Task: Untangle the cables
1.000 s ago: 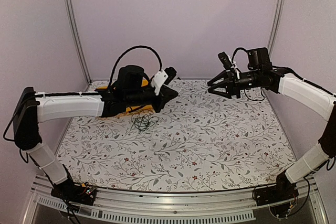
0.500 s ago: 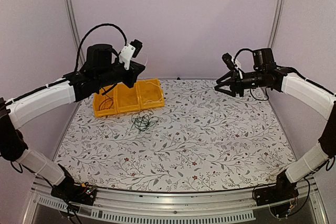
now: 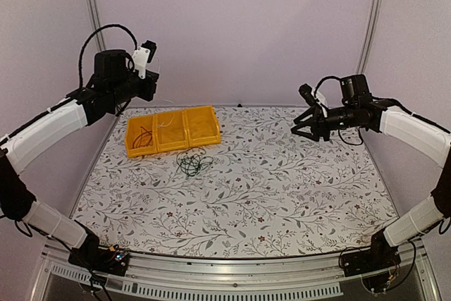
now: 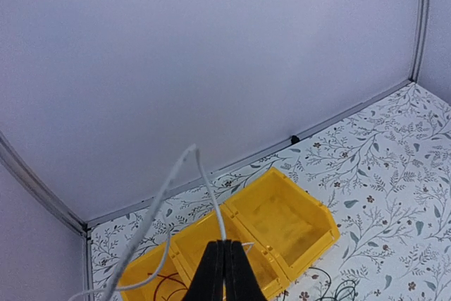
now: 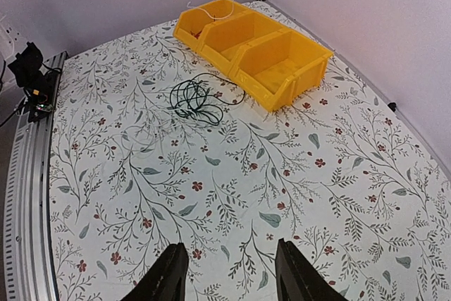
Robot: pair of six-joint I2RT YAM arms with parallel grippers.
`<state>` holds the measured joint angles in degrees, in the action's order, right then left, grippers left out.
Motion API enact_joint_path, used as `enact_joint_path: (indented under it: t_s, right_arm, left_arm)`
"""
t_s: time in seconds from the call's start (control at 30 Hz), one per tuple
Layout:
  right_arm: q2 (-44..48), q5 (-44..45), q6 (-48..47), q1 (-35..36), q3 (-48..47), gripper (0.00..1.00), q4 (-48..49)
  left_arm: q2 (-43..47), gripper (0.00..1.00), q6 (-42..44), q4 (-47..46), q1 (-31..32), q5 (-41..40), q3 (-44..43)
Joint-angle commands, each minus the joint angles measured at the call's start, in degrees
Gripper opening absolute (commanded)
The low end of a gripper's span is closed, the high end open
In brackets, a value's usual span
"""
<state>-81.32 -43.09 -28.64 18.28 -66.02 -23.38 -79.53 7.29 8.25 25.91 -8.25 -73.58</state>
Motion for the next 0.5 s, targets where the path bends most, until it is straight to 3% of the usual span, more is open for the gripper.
enact_joint_path:
  t_s: [0.0, 0.47]
  right_arm:
    - [-0.19, -0.24, -1.06, -0.33, 1.29, 0.46, 0.83]
    - [-1.03, -0.38, -2.27, -0.28, 2.31, 0.46, 1.17]
  left_arm:
    - [-2.36, 0.0, -1.64, -3.43, -2.98, -0.89, 2.14]
    - [-17.15, 0.0, -7.06, -11.67, -7.2, 1.82, 2.42]
